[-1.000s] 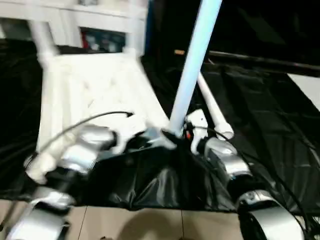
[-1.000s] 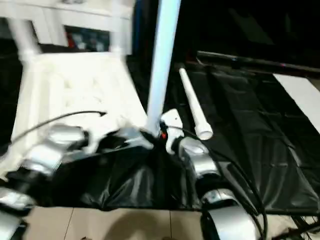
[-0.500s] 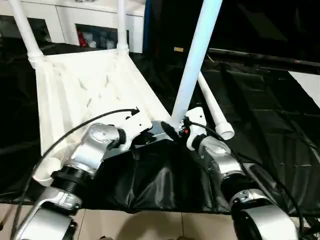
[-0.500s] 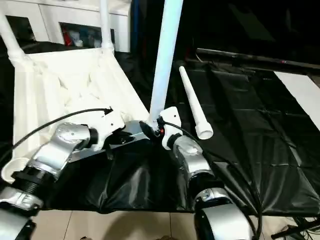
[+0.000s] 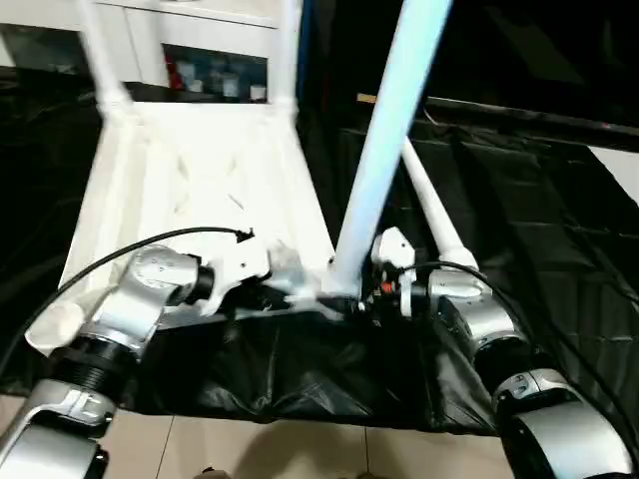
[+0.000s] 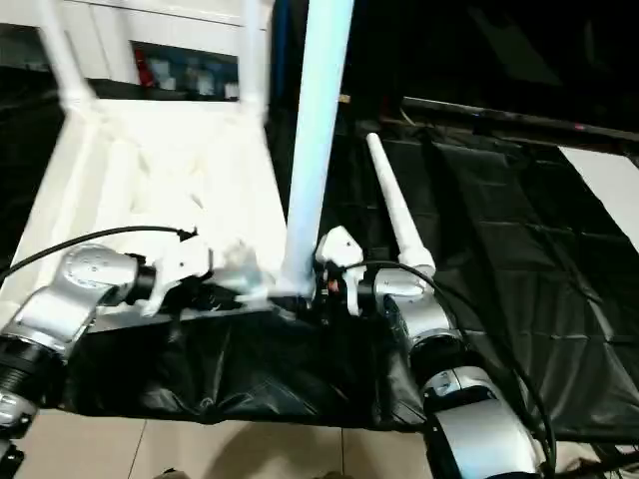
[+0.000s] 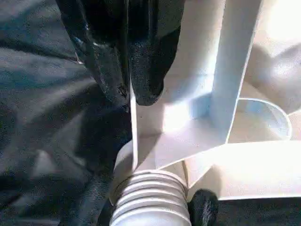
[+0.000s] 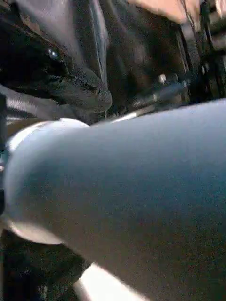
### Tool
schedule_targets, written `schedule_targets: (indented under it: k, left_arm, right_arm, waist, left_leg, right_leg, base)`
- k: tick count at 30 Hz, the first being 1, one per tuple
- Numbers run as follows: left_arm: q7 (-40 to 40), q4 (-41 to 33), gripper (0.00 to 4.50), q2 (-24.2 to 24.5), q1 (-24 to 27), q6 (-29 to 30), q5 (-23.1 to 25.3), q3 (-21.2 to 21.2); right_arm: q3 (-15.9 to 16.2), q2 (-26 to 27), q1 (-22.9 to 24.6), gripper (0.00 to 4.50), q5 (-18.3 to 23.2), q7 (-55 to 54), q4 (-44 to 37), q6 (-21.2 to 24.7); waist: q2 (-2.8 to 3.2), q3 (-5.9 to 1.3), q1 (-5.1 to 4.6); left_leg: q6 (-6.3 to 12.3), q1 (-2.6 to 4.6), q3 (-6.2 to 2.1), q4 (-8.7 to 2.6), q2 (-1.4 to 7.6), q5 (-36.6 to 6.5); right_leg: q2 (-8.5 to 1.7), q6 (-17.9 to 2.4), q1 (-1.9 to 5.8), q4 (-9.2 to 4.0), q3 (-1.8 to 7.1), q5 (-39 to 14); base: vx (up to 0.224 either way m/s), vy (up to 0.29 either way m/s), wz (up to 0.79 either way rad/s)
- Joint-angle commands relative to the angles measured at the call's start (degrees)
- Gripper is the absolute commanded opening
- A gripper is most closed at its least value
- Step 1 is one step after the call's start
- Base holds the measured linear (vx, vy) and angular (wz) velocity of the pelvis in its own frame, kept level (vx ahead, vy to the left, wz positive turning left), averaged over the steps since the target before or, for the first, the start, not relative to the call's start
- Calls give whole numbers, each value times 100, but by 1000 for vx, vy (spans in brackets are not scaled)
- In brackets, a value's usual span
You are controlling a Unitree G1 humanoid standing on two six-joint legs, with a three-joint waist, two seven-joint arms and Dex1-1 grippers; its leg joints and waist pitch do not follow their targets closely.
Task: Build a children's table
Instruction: Rotate leg to tighten
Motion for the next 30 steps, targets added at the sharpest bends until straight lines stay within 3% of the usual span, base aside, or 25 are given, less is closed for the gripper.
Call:
schedule_targets:
  k: [1,3,5,9,15,17,20,21,24,26,30]
  left_arm:
    - [-194,11,0,-54,45,-124,40,-275]
    - [-279,72,0,-5,15,-217,65,-320]
    - [-322,137,0,19,-14,-275,77,-332]
    - [-352,266,0,34,-47,-339,90,-318]
    - [183,271,0,-142,21,-173,137,-180]
    - [804,327,0,-314,-9,58,351,-160]
    - [1410,307,0,-673,-36,353,399,-67]
    - [1635,240,0,-857,-38,528,412,-51]
    - [2045,102,0,-1280,-59,862,511,-136]
    - [2302,169,0,-1506,-154,961,638,-228]
    - [2485,316,0,-1722,-292,931,771,-371]
  right_arm:
    - [162,8,-55,350,-91,268,-50,-25]
    - [225,-7,-92,347,-115,355,-25,-77]
    - [243,2,-118,312,-122,404,-2,-81]
    - [208,46,-98,282,-79,420,-45,42]
    - [-8,206,112,271,90,-150,-187,437]
    - [-178,402,157,271,126,-897,-135,535]
    - [-367,696,125,271,57,-2010,34,498]
    - [-470,854,75,271,45,-2561,156,493]
    - [-635,1227,-93,271,-29,-3780,466,385]
    - [-736,1458,-244,271,-27,-4401,638,308]
    - [-810,1716,-344,271,-23,-4643,618,106]
  waist:
    - [67,-332,-13]
    - [79,-333,5]
    - [73,-335,10]
    - [81,-337,22]
    - [104,-332,34]
    - [107,-294,7]
    - [85,-252,-24]
    - [117,-259,-34]
    - [85,-266,-117]
    - [98,-277,-138]
    - [117,-314,-122]
  left_leg:
    - [304,62,85,-343,41,-995]
    - [259,70,84,-348,42,-1010]
    - [235,71,84,-349,41,-1024]
    - [200,70,85,-348,37,-1008]
    - [153,78,80,-355,41,-1077]
    - [10,90,67,-390,41,-1385]
    - [-205,125,21,-420,30,-1942]
    - [-254,138,0,-423,25,-2046]
    - [-292,92,-22,-430,8,-2018]
    - [-244,123,-10,-405,-1,-2078]
    - [-119,72,17,-400,-6,-1770]
  right_leg:
    - [-308,-1399,291,-348,152,-454]
    - [-307,-1394,292,-347,148,-459]
    - [-305,-1388,294,-343,145,-461]
    - [-304,-1392,298,-335,146,-412]
    - [-304,-1392,296,-342,145,-447]
    - [-310,-1287,270,-394,153,-948]
    - [-345,-965,228,-509,162,-2224]
    - [-353,-872,216,-527,164,-2481]
    - [-333,-753,215,-535,148,-2545]
    - [-330,-733,174,-556,161,-2536]
    - [-286,-874,215,-485,162,-1610]
  base:
    - [0,0,0]
    - [0,0,0]
    - [0,0,0]
    - [0,0,0]
    - [0,0,0]
    - [0,0,0]
    - [0,0,0]
    - [0,0,0]
    - [0,0,0]
    - [0,0,0]
    - [0,0,0]
